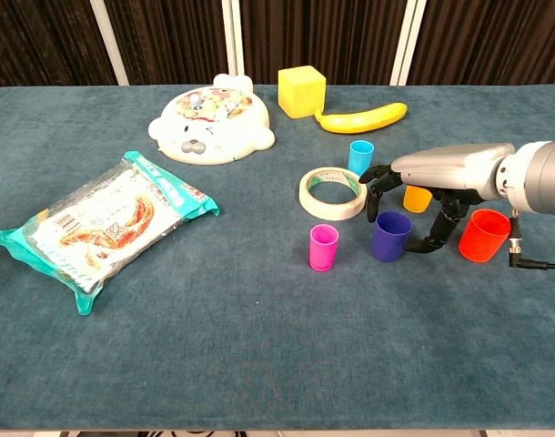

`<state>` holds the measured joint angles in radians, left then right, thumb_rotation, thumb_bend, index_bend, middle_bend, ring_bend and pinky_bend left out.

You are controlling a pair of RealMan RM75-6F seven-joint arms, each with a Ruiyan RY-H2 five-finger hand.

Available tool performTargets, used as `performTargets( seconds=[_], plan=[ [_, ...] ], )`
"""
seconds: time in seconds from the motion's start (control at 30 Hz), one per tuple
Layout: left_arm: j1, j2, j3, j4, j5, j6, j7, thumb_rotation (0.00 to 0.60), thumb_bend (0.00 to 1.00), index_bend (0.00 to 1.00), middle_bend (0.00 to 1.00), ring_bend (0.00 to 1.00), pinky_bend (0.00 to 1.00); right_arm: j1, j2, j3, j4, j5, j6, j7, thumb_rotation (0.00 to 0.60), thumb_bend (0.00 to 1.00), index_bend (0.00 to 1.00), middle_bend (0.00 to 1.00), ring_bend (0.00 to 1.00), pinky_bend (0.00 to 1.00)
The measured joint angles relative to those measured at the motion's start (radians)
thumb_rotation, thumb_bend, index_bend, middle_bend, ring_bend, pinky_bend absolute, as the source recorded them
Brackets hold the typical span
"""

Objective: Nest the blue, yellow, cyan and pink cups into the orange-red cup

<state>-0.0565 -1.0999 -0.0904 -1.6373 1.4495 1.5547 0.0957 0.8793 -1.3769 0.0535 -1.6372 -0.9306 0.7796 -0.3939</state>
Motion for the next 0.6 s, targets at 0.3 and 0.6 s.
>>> performTargets(
  seconds=[0.3,0.6],
  plan=[
    [0.0,-0.003,0.0,-0.001,0.0,0.002,0.004,0.6,0.13,0.05,0.02,0.0,0.0,0.004,-0.003,0.006,0.007,-0.002,0.003,0.005,0.6,0.41,0.39,0.03,0.05,0.03],
    [0.001,-0.004,0.0,-0.003,0.003,0.006,0.005,0.6,0.13,0.05,0.02,0.0,0.0,0.003,-0.008,0.008,0.007,0.003,0.006,0.011,0.6,0.41,0.44,0.03,0.06,0.04]
  ],
)
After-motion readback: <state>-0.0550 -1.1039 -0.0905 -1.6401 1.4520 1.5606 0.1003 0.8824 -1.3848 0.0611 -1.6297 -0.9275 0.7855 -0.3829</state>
